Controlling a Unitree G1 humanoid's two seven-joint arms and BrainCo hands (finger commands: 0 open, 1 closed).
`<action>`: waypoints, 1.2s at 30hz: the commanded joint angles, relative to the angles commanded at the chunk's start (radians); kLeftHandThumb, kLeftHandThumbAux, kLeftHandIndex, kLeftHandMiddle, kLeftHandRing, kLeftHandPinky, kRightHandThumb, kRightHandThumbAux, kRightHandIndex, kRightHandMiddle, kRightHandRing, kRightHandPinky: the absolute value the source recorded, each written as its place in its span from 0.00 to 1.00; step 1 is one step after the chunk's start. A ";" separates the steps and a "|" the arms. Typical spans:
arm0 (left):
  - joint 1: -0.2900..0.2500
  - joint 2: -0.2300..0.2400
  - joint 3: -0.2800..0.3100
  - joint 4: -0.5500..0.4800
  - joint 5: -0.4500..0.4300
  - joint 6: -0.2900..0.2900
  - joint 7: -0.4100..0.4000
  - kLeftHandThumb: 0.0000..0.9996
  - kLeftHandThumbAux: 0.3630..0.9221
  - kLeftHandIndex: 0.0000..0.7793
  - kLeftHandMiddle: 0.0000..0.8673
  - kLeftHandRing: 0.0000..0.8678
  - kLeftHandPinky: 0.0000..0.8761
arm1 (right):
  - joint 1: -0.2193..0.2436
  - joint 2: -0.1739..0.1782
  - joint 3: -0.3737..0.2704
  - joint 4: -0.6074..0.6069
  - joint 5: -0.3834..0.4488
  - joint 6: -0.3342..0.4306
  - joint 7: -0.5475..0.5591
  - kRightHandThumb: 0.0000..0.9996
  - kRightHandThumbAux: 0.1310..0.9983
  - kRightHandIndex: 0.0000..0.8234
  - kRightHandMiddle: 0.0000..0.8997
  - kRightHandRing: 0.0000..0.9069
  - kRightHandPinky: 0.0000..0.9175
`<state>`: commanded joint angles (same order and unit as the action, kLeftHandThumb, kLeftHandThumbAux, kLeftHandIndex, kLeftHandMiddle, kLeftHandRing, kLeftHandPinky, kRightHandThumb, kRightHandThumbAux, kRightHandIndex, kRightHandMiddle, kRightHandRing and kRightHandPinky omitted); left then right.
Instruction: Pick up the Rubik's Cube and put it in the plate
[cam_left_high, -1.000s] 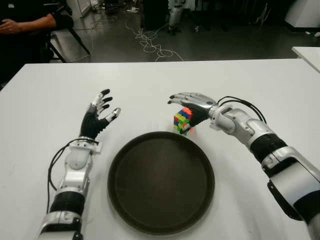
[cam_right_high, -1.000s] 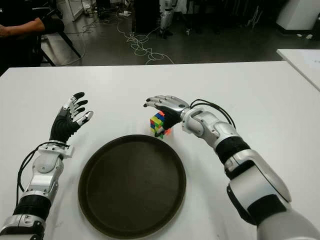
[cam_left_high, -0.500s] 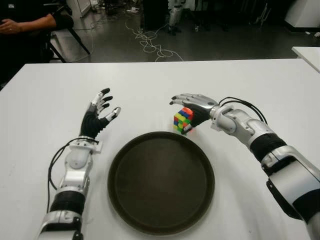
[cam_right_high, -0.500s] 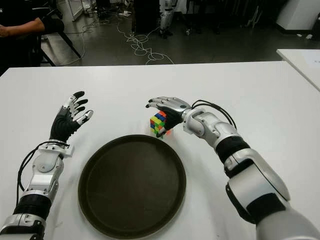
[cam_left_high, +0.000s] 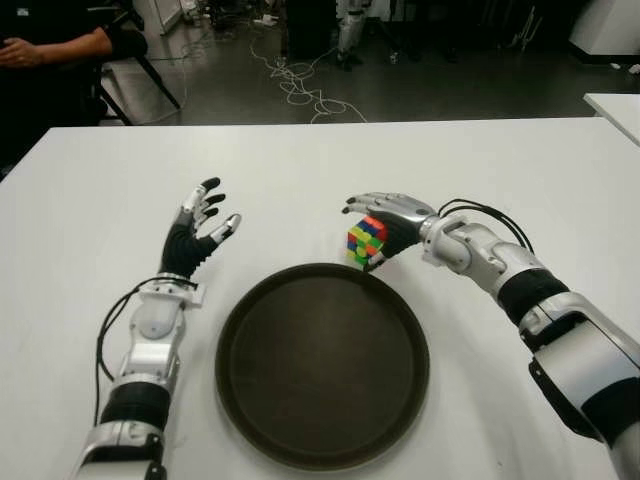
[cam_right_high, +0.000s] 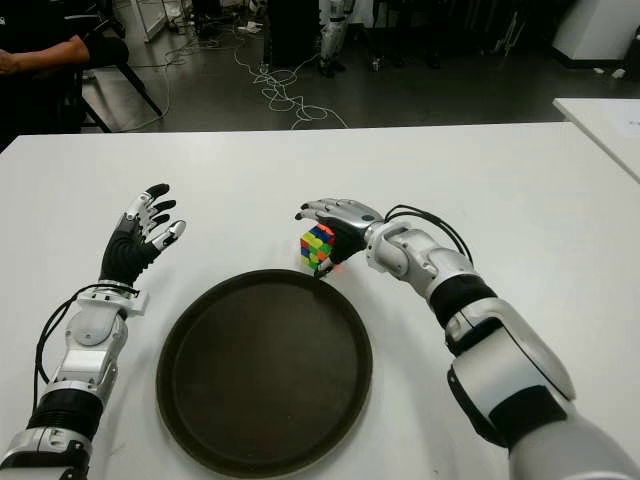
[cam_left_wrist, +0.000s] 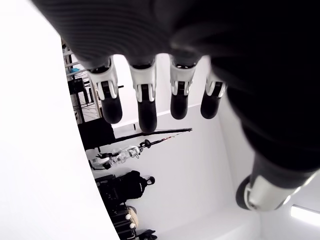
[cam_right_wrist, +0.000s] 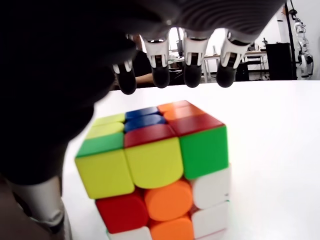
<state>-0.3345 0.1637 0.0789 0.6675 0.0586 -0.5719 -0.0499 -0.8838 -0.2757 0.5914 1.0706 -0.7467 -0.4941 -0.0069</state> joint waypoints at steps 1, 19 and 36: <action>0.000 0.000 -0.001 0.001 0.001 -0.002 0.000 0.05 0.45 0.09 0.12 0.12 0.12 | -0.001 0.001 0.000 0.002 0.001 0.000 0.000 0.00 0.65 0.00 0.00 0.03 0.08; -0.013 0.005 -0.002 0.035 0.007 -0.042 0.008 0.04 0.50 0.09 0.12 0.13 0.14 | -0.009 0.011 0.004 0.036 0.000 -0.004 -0.032 0.00 0.66 0.00 0.00 0.02 0.09; -0.021 0.004 -0.003 0.053 0.006 -0.063 0.009 0.04 0.55 0.08 0.12 0.13 0.14 | -0.017 0.018 0.014 0.076 -0.003 -0.014 -0.044 0.00 0.68 0.00 0.00 0.03 0.10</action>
<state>-0.3557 0.1677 0.0762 0.7209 0.0648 -0.6346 -0.0411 -0.9007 -0.2582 0.6057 1.1467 -0.7501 -0.5077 -0.0512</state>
